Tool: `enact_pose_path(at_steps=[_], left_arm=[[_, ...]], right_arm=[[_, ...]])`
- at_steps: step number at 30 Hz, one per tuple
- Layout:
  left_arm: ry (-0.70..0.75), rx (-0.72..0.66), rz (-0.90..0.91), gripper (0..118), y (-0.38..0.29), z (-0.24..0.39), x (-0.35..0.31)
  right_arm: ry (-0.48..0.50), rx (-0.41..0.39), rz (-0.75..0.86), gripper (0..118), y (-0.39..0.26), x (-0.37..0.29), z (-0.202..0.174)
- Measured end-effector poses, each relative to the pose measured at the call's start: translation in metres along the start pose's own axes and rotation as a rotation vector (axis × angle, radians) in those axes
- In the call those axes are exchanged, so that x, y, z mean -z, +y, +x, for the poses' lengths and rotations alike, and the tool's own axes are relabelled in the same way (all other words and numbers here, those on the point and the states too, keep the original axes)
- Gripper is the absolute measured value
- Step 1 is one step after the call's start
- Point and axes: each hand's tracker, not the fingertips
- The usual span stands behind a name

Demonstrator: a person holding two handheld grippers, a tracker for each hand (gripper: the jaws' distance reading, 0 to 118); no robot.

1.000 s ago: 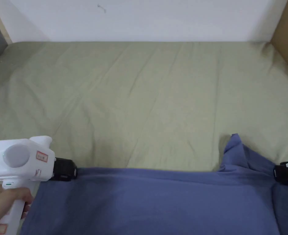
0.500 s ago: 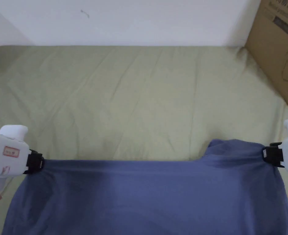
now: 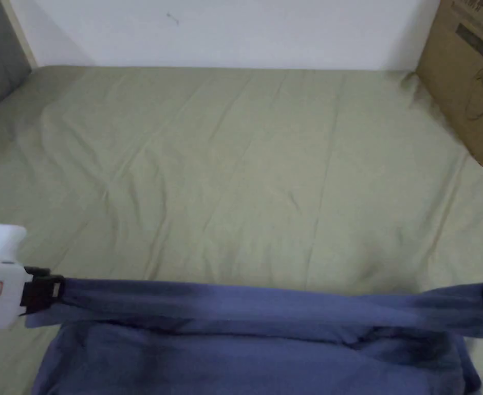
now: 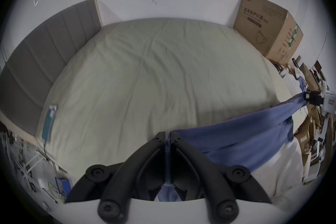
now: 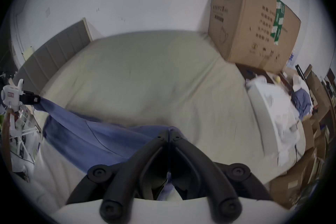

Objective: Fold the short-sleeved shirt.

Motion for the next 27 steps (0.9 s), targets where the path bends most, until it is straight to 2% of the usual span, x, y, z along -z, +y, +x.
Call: enact_pose_path(at_steps=[4,7,9,11,12,13,15,17,18,19,21,22,23,24,25,26,27], left_arm=[[-0.006,-0.067,-0.135,3,-0.054,-0.004,0.034],[0.001,-0.094,-0.154,8,-0.076,-0.005,0.052],[-0.030,-0.153,-0.112,27,-0.084,-0.008,0.051],[-0.060,-0.211,-0.068,82,-0.083,-0.013,0.043],[-0.043,-0.228,-0.068,107,-0.081,-0.015,0.040],[-0.015,-0.236,-0.078,118,-0.077,-0.016,0.036],[-0.014,-0.228,-0.005,118,-0.074,-0.018,0.020],[-0.042,-0.260,0.039,118,-0.069,-0.019,0.004],[-0.072,-0.281,0.045,118,-0.067,-0.018,-0.003],[-0.107,-0.302,0.054,111,-0.066,-0.018,-0.008],[-0.159,-0.322,0.084,96,-0.066,-0.015,-0.021],[-0.189,-0.309,0.102,96,-0.067,-0.012,-0.026],[-0.190,-0.299,0.100,73,-0.067,-0.010,-0.029],[-0.185,-0.299,0.097,46,-0.069,-0.006,-0.030],[-0.190,-0.283,0.094,20,-0.072,-0.003,-0.029],[-0.183,-0.275,0.095,5,-0.075,0.000,-0.029],[-0.173,-0.268,0.088,0,-0.078,0.002,-0.028]], right_arm=[[0.024,0.086,-0.157,1,-0.069,0.033,-0.010],[-0.019,0.064,-0.192,4,-0.096,0.054,-0.012],[-0.033,0.079,-0.164,33,-0.098,0.051,-0.013],[-0.079,0.114,-0.133,93,-0.089,0.045,-0.010],[-0.084,0.127,-0.114,108,-0.085,0.041,-0.007],[-0.070,0.147,-0.088,109,-0.081,0.036,-0.005],[-0.032,0.170,-0.013,107,-0.070,0.018,-0.007],[-0.003,0.160,0.066,105,-0.062,0.002,-0.016],[0.015,0.143,0.112,99,-0.058,-0.006,-0.022],[0.038,0.122,0.172,69,-0.056,-0.014,-0.031],[0.032,0.114,0.298,52,-0.054,-0.029,-0.054],[0.030,0.117,0.331,52,-0.054,-0.033,-0.064],[0.035,0.134,0.350,27,-0.053,-0.035,-0.074],[0.048,0.174,0.378,11,-0.053,-0.036,-0.084],[0.096,0.217,0.402,8,-0.054,-0.038,-0.093],[0.144,0.230,0.407,3,-0.053,-0.038,-0.101],[0.158,0.224,0.419,0,-0.053,-0.038,-0.112]])
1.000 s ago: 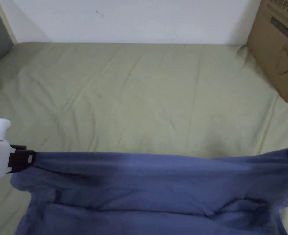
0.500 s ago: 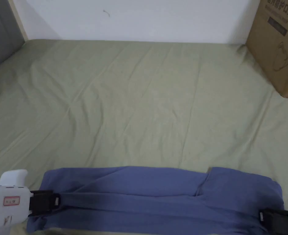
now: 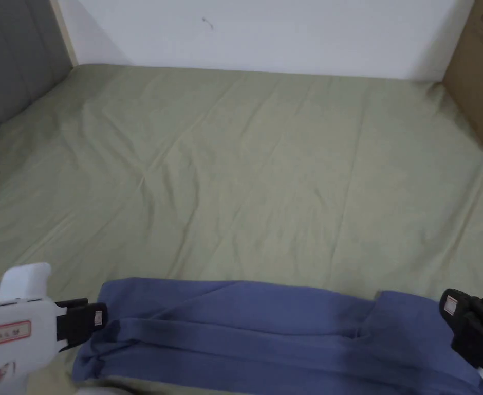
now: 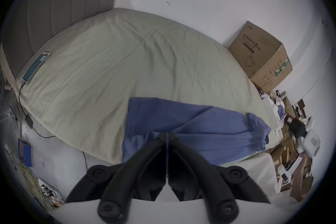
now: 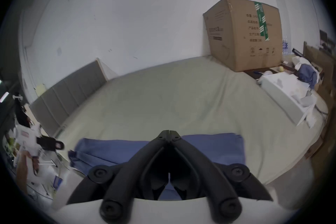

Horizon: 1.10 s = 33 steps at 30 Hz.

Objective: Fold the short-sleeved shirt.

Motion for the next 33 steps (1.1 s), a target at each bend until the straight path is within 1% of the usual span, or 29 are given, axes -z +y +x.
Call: enact_pose_path(at_steps=[1,3,5,7,8,9,10,11,12,13,14,16,17,18,19,21,22,23,25,27,30,31,32,33], left_arm=[[0.003,0.022,-0.027,0,-0.003,-0.001,0.001],[-0.031,-0.001,-0.055,0,-0.008,-0.013,0.006],[-0.023,-0.034,-0.049,0,-0.011,-0.022,0.007],[-0.029,-0.085,-0.043,0,-0.012,-0.037,0.007],[-0.041,-0.123,-0.042,8,-0.010,-0.044,0.008],[-0.063,-0.160,-0.058,26,-0.008,-0.054,0.009],[-0.080,-0.193,-0.061,66,-0.006,-0.062,0.010],[-0.087,-0.210,-0.053,93,-0.005,-0.070,0.013],[-0.100,-0.226,-0.066,106,-0.002,-0.081,0.019],[-0.110,-0.263,-0.071,108,0.002,-0.091,0.023],[-0.142,-0.304,-0.058,108,0.005,-0.099,0.026],[-0.231,-0.393,-0.054,108,0.012,-0.116,0.036],[-0.287,-0.404,-0.036,108,0.014,-0.123,0.041],[-0.324,-0.416,-0.034,108,0.016,-0.125,0.045],[-0.344,-0.441,-0.037,108,0.019,-0.127,0.051],[-0.407,-0.455,-0.082,108,0.023,-0.130,0.065],[-0.441,-0.460,-0.115,108,0.023,-0.128,0.074],[-0.463,-0.457,-0.157,108,0.024,-0.129,0.084],[-0.425,-0.442,-0.223,108,0.024,-0.129,0.099],[-0.429,-0.445,-0.210,108,0.022,-0.127,0.104],[-0.525,-0.480,-0.203,107,0.025,-0.128,0.108],[-0.531,-0.471,-0.215,99,0.025,-0.129,0.114],[-0.520,-0.464,-0.218,86,0.025,-0.129,0.119],[-0.497,-0.461,-0.231,61,0.024,-0.129,0.123]], right_arm=[[-0.013,-0.027,0.006,0,-0.003,0.002,-0.011],[0.002,-0.117,0.015,0,-0.009,0.009,-0.027],[0.016,-0.171,0.010,0,-0.012,0.014,-0.041],[0.023,-0.171,0.003,0,-0.015,0.020,-0.048],[0.026,-0.168,0.003,0,-0.016,0.022,-0.050],[0.032,-0.160,0.003,0,-0.017,0.025,-0.053],[0.033,-0.159,-0.002,0,-0.017,0.027,-0.056],[0.033,-0.162,-0.004,0,-0.018,0.029,-0.058],[0.033,-0.167,-0.008,0,-0.019,0.032,-0.061],[0.033,-0.173,-0.014,0,-0.020,0.034,-0.063],[0.044,-0.169,-0.025,0,-0.020,0.035,-0.064],[0.060,-0.119,-0.035,0,-0.020,0.037,-0.067],[0.074,-0.096,-0.035,0,-0.020,0.037,-0.069],[0.071,-0.098,-0.033,0,-0.020,0.038,-0.072],[0.067,-0.113,-0.026,0,-0.021,0.039,-0.078],[0.047,-0.194,-0.013,0,-0.024,0.042,-0.087],[0.044,-0.213,-0.013,0,-0.026,0.044,-0.092],[0.056,-0.207,-0.021,0,-0.028,0.045,-0.097],[0.083,-0.198,-0.045,0,-0.030,0.048,-0.102],[0.092,-0.207,-0.065,0,-0.032,0.050,-0.108],[0.107,-0.240,-0.094,0,-0.033,0.053,-0.114],[0.114,-0.240,-0.098,0,-0.033,0.053,-0.115],[0.120,-0.238,-0.103,0,-0.033,0.054,-0.116],[0.123,-0.230,-0.105,0,-0.033,0.054,-0.116]])
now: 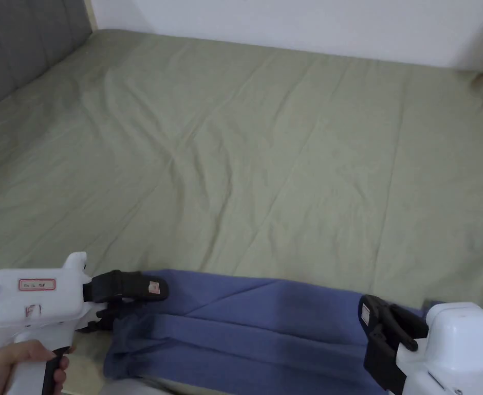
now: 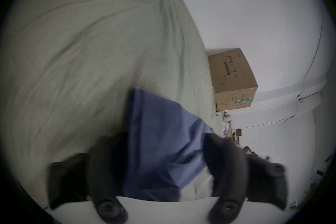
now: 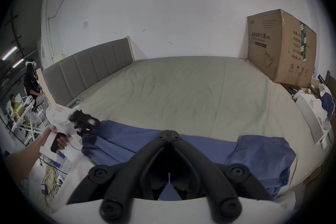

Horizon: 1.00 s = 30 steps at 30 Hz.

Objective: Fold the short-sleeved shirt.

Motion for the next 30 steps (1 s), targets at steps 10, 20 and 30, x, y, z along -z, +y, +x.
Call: enact_pose_path(at_steps=[10,20,30], left_arm=[[0.172,0.015,-0.017,5,-0.001,0.041,-0.005],[0.257,0.231,0.029,5,-0.047,0.218,0.007],[0.227,0.391,-0.256,5,-0.100,0.299,0.189]], right_arm=[[0.011,0.055,-0.001,0,0.004,-0.003,0.014],[-0.037,0.183,0.041,0,0.002,-0.025,0.061],[-0.104,0.257,0.094,0,-0.004,-0.055,0.123]])
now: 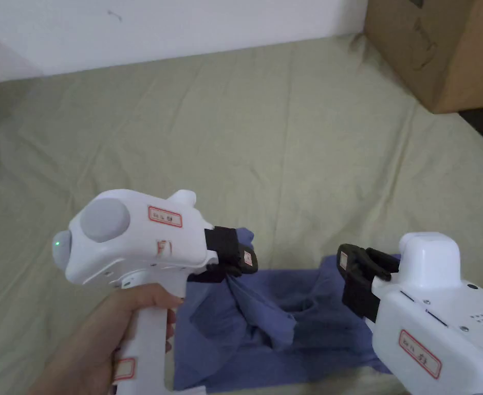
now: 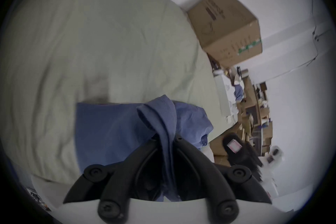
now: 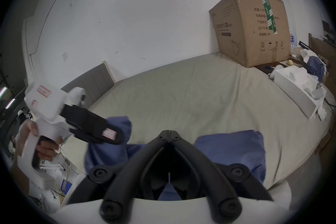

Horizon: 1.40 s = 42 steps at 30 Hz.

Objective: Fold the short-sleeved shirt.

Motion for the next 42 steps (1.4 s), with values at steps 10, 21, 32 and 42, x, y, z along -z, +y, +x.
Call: enact_pose_path(at_steps=[10,21,32,42], left_arm=[[0.012,0.020,-0.149,114,0.003,0.015,0.066],[0.196,0.076,0.032,2,-0.027,-0.023,-0.010],[0.179,0.203,-0.111,1,-0.052,-0.019,0.057],[0.151,0.152,-0.186,1,-0.053,-0.013,0.084]], right_arm=[[-0.076,0.126,-0.025,0,-0.015,-0.009,0.048],[-0.024,0.112,-0.045,0,-0.020,-0.003,0.037],[-0.008,0.098,-0.059,0,-0.025,-0.009,0.037],[-0.012,0.130,-0.058,0,-0.026,-0.013,0.051]])
